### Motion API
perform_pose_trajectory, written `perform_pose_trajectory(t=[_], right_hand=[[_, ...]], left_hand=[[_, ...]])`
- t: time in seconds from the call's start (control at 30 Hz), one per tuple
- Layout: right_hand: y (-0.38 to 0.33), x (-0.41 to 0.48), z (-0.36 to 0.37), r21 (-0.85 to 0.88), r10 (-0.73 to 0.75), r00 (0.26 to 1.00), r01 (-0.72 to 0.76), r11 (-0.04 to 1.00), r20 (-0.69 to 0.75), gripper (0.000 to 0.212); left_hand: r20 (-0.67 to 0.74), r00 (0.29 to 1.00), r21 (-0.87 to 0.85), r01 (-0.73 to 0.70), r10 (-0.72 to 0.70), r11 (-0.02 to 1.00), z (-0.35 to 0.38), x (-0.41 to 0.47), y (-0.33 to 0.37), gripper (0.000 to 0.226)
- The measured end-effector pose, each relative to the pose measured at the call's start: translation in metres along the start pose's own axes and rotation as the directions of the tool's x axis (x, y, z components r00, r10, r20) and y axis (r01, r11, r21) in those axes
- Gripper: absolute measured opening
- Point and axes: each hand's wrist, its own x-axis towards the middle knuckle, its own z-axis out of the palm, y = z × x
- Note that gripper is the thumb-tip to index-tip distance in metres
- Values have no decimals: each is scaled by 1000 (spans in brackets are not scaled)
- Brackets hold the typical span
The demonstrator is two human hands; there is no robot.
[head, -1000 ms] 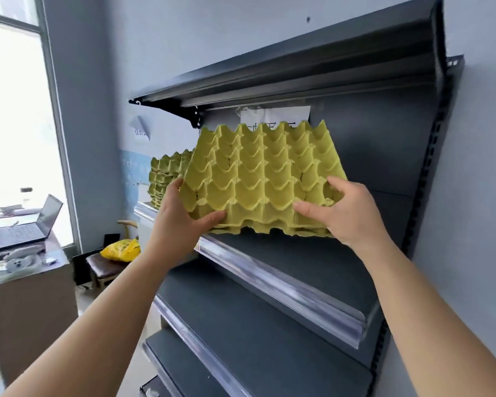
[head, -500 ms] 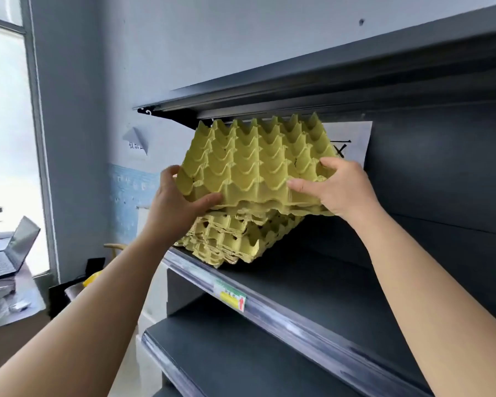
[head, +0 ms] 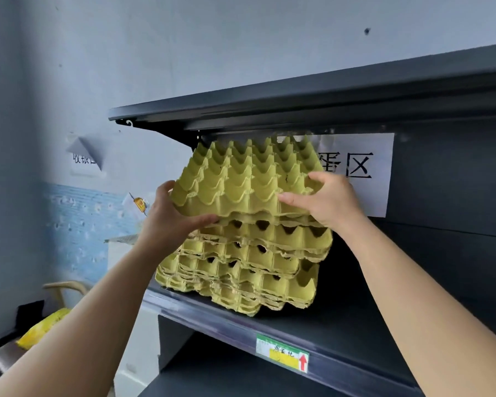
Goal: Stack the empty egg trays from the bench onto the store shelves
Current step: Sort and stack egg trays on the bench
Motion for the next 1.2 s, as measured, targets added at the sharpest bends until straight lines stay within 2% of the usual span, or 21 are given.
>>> perform_pose_trajectory(t=[0.2,0.53,0.9,0.97,1.07,1.13,1.2], right_hand=[[5,5,24,-46,17,1000,-17,999,-2,84],[6,-5,47,-227,-29,999,20,974,-34,85],[-5,-12,56,-284,131,991,-136,949,-35,85],[-9,-17,57,-296,129,989,-143,944,-65,79],[-17,-28,56,-362,75,988,-121,924,-139,71],[-23,-37,53,-402,30,986,-95,911,-166,66],[-29,-49,49,-435,-7,985,-70,898,-173,62]], left_hand=[[9,1000,-25,8,-7,1000,-6,24,-22,119],[101,995,-141,22,-8,990,-2,37,-57,110],[180,983,-164,6,24,987,-3,41,-65,98],[172,984,-138,-15,39,990,-4,39,-66,100],[138,986,1,-98,97,995,-10,37,-68,107],[85,975,126,-214,204,969,-12,34,-64,102],[51,942,219,-334,332,917,-13,27,-57,87]])
